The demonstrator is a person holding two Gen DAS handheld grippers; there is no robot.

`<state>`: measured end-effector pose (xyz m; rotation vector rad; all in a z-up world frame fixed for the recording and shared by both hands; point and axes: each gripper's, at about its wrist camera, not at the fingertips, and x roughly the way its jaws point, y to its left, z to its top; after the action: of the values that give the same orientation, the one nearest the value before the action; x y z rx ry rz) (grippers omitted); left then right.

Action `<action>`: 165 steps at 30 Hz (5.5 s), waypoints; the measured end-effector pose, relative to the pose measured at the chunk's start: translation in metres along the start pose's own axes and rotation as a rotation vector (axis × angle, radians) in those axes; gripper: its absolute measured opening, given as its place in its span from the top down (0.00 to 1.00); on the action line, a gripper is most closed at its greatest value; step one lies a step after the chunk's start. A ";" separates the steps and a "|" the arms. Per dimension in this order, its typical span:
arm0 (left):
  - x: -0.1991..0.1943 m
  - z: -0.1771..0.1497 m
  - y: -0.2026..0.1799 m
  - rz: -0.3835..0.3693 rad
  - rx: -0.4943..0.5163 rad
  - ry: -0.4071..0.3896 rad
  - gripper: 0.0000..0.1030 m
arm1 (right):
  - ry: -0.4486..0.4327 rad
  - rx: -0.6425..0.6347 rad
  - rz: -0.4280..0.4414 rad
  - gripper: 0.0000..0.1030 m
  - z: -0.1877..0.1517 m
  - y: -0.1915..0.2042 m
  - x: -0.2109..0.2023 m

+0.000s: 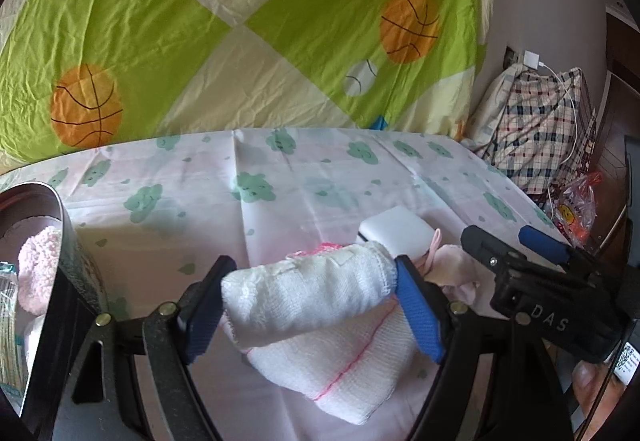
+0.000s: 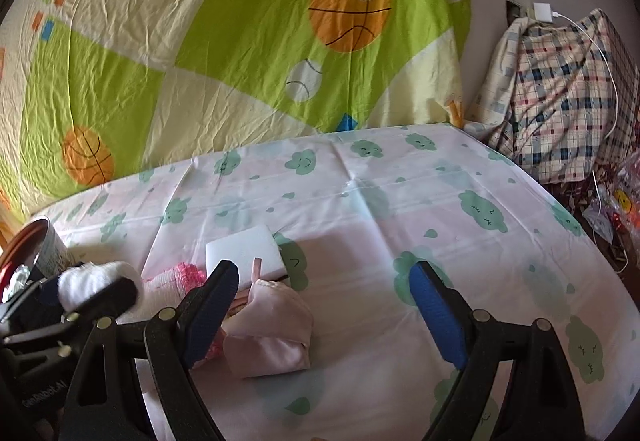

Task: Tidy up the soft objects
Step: 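Grasp the pink cloth with the right tool while the left tool lifts the white towel, then carry the white towel and pink cloth over the metal tin with both tools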

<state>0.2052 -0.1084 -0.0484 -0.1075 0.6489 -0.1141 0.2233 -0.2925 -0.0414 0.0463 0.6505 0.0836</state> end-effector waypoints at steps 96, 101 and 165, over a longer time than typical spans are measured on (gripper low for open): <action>-0.121 -0.050 0.053 0.143 0.000 -0.356 0.22 | -0.345 -0.108 0.209 0.84 -0.043 0.077 -0.098; -0.125 -0.051 0.057 0.138 -0.003 -0.358 0.22 | -0.347 -0.133 0.192 0.84 -0.045 0.087 -0.100; -0.168 -0.070 0.129 0.223 -0.135 -0.417 0.22 | -0.326 -0.227 0.445 0.84 -0.059 0.160 -0.107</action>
<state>0.0390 0.0381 -0.0217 -0.1826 0.2477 0.1648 0.0928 -0.1423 -0.0126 -0.0149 0.2921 0.5666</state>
